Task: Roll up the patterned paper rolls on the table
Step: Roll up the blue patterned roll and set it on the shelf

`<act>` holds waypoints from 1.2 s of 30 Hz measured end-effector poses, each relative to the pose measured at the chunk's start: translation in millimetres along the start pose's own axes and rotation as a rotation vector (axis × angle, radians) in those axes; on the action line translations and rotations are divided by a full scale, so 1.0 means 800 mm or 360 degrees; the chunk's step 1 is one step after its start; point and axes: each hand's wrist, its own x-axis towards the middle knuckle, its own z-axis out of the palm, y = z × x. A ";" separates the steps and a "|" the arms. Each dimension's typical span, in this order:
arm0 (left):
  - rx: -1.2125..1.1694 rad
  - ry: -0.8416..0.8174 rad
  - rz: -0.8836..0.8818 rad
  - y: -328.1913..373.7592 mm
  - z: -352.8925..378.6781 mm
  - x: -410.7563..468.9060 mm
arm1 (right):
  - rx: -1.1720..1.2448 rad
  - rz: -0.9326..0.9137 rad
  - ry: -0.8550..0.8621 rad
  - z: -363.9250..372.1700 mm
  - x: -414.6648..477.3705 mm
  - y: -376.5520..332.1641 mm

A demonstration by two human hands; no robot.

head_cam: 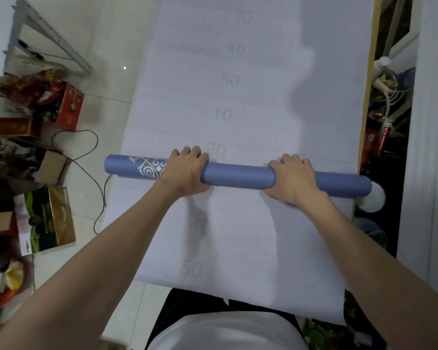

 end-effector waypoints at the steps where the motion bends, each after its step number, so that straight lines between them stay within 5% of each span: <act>1: -0.0025 0.0013 -0.0024 -0.001 -0.001 -0.003 | 0.0007 -0.0018 0.0044 -0.003 0.001 -0.001; 9: -0.0185 0.0112 -0.0212 -0.028 -0.046 -0.071 | 0.0112 0.0058 0.0250 -0.059 -0.042 -0.060; 21: -0.0086 0.0398 0.0415 -0.063 -0.134 -0.157 | 0.0334 0.0485 0.0530 -0.096 -0.218 -0.167; 28: 0.0009 0.0459 0.0975 0.050 -0.171 -0.123 | 0.0498 0.0998 0.0683 -0.080 -0.332 -0.132; 34: 0.0010 0.0410 0.1636 0.232 -0.179 -0.095 | 0.0838 0.1589 0.0642 -0.029 -0.465 -0.085; 36: -0.0020 0.0378 0.1904 0.299 -0.177 -0.093 | 0.0777 0.1774 0.0857 -0.006 -0.517 -0.074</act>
